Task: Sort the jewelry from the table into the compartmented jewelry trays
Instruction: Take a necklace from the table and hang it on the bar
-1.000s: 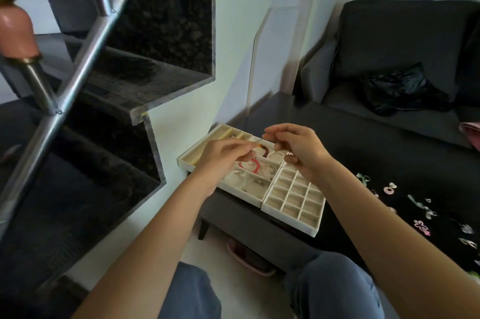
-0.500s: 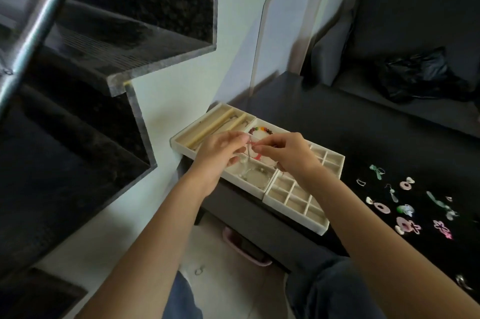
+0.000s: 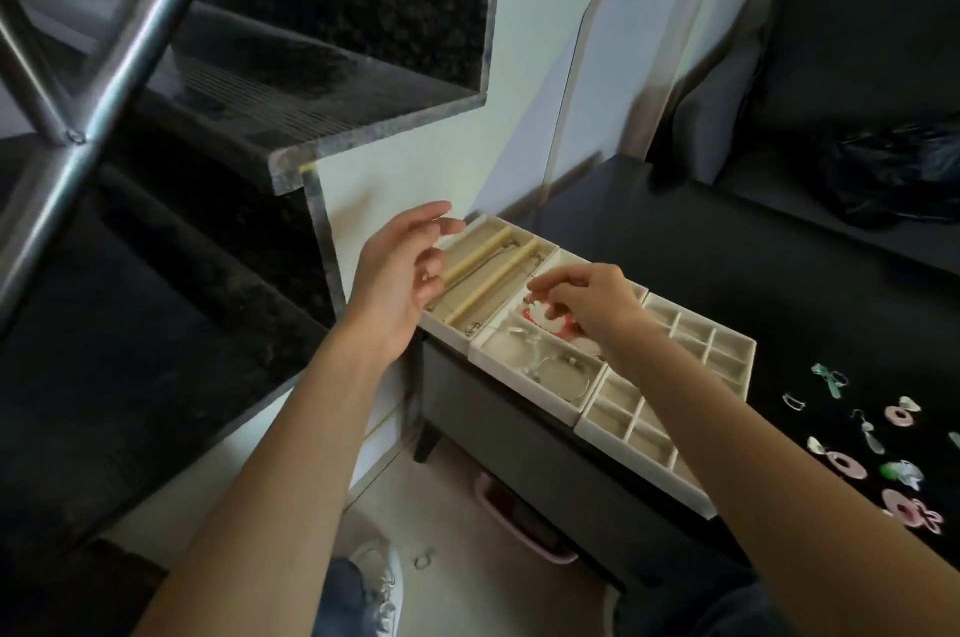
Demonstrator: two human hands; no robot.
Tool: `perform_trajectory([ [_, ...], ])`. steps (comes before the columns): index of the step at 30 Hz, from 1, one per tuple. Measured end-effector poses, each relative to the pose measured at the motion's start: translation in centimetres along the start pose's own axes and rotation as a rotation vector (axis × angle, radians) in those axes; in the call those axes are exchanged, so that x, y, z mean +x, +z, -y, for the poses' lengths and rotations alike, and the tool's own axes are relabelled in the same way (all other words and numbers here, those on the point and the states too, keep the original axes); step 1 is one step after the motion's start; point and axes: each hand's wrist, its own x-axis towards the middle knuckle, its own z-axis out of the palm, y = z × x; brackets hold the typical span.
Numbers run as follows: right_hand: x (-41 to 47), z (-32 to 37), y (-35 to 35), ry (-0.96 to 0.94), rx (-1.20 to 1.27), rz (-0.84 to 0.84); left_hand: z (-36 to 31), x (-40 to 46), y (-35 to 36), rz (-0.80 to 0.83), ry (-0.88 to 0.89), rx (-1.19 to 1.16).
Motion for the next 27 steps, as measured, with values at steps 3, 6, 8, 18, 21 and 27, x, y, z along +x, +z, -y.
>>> perform_trajectory([
  [3, 0.3, -0.1, 1.3, 0.056, 0.02, 0.157, -0.8, -0.1, 0.1, 0.112, 0.118, 0.22],
  [6, 0.5, 0.2, 2.2, 0.039, -0.055, 0.223, -1.8, 0.0, 0.3, 0.197, 0.179, 0.386],
  [8, 0.6, 1.1, 2.7, 0.039, -0.075, 0.231, -2.5, 0.3, 0.7, 0.218, 0.175, 0.439],
  [18, 0.4, 7.0, 2.8, -0.107, 0.163, 0.238, -5.5, 2.1, 2.5, 0.243, 0.029, 0.624],
  [21, 0.5, 8.6, 2.8, -0.136, 0.209, 0.311, -6.8, 2.4, 2.6, 0.219, 0.023, 0.627],
  [27, 1.2, 10.8, 3.5, -0.142, 0.068, 0.144, -8.5, 3.2, 2.5, 0.138, 0.118, 0.9],
])
